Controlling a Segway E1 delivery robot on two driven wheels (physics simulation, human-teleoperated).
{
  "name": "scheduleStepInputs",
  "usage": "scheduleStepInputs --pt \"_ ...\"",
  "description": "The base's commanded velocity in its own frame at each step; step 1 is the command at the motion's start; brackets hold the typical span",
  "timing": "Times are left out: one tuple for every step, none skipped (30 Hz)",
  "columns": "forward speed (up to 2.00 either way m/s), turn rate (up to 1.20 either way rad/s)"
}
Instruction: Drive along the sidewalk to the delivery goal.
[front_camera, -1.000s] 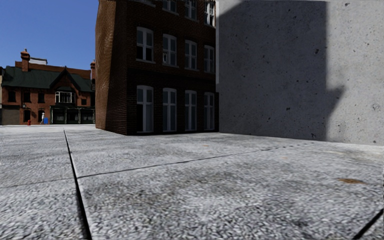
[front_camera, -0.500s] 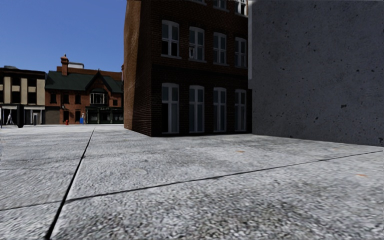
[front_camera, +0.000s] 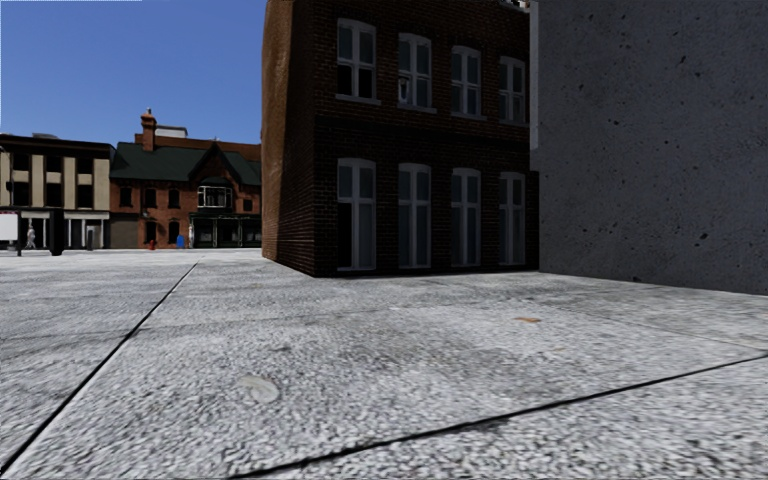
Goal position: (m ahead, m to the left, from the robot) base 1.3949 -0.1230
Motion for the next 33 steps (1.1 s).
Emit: scheduleStepInputs --pt "1.91 0.0" --pt "1.91 0.0" --pt "1.91 0.0" --pt "1.91 0.0" --pt "1.91 0.0" --pt "1.9 0.0" --pt "1.9 0.0" --pt "1.9 0.0" --pt "1.9 0.0" --pt "1.9 0.0" --pt "1.9 0.0" --pt "1.9 0.0" --pt "1.9 0.0" --pt "1.9 0.0" --pt "1.9 0.0" --pt "1.9 0.0" --pt "1.9 0.0" --pt "1.9 0.0" --pt "1.9 0.0" --pt "1.9 0.0" --pt "1.85 0.0" --pt "1.85 0.0" --pt "1.78 0.0" --pt "-0.15 0.0" --pt "0.0 0.0" --pt "0.0 0.0" --pt "0.0 0.0" --pt "0.0 0.0" --pt "0.0 0.0" --pt "0.0 0.0" --pt "0.0 0.0" --pt "0.0 0.0" --pt "0.0 0.0"
